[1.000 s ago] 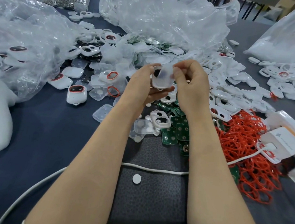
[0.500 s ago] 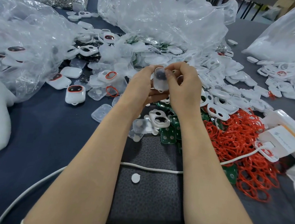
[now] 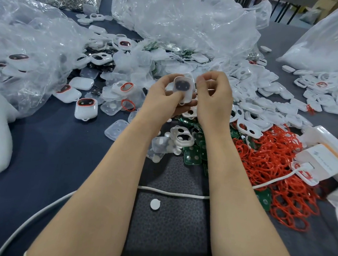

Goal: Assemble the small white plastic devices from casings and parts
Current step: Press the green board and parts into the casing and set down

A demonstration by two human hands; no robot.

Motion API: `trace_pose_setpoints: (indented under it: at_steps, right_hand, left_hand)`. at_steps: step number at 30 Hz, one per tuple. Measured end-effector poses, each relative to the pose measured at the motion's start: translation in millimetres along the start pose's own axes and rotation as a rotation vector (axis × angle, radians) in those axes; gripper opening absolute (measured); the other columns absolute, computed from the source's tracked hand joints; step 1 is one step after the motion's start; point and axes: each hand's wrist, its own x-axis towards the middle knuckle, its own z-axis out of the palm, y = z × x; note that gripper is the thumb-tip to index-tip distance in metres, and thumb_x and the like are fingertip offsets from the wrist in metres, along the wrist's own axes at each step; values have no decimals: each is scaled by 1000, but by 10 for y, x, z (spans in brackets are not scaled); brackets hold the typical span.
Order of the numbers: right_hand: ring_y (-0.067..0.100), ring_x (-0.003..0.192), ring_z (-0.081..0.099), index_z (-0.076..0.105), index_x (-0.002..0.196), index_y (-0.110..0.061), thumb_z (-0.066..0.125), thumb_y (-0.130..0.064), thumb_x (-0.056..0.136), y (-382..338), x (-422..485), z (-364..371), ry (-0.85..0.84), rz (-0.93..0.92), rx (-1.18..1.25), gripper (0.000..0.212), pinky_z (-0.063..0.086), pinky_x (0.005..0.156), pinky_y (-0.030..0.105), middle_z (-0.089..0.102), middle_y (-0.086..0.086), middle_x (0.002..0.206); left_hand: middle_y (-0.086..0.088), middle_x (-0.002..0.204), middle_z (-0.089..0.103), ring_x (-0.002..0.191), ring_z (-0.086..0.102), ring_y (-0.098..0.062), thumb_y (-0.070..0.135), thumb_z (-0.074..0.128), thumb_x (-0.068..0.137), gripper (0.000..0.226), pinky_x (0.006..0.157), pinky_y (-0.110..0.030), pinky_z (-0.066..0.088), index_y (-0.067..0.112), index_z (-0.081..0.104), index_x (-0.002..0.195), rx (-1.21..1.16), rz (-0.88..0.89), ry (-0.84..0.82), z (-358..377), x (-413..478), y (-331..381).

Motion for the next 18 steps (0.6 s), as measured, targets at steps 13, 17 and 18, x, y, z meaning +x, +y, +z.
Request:
trace_pose_setpoints:
  at_steps: [13, 17, 18]
  right_hand:
    - [8, 68, 51, 71, 108, -24, 57, -11, 88, -133, 12, -317, -652, 79, -688, 28, 36, 59, 17, 61, -10, 79]
    - [19, 115, 54, 55, 133, -23, 55, -6, 89, -132, -9, -301, -593, 83, -695, 47, 35, 85, 21, 60, 1, 128]
    - [20, 116, 53, 56, 132, -22, 57, -8, 88, -128, -7, -302, -594, 79, -705, 45, 37, 86, 22, 60, 2, 128]
  left_hand:
    - [-13, 97, 66, 67, 71, -14, 2, 44, 96, 23, 64, -20, 58, 24, 51, 97, -101, 11, 208, -73, 7, 64]
    - [-17, 102, 67, 70, 71, -13, -1, 45, 95, 24, 67, -22, 58, 19, 45, 109, -85, 1, 225, -61, 2, 57]
    - [-17, 103, 68, 69, 71, -12, -1, 45, 95, 24, 67, -21, 58, 18, 43, 110, -83, -7, 236, -59, 2, 58]
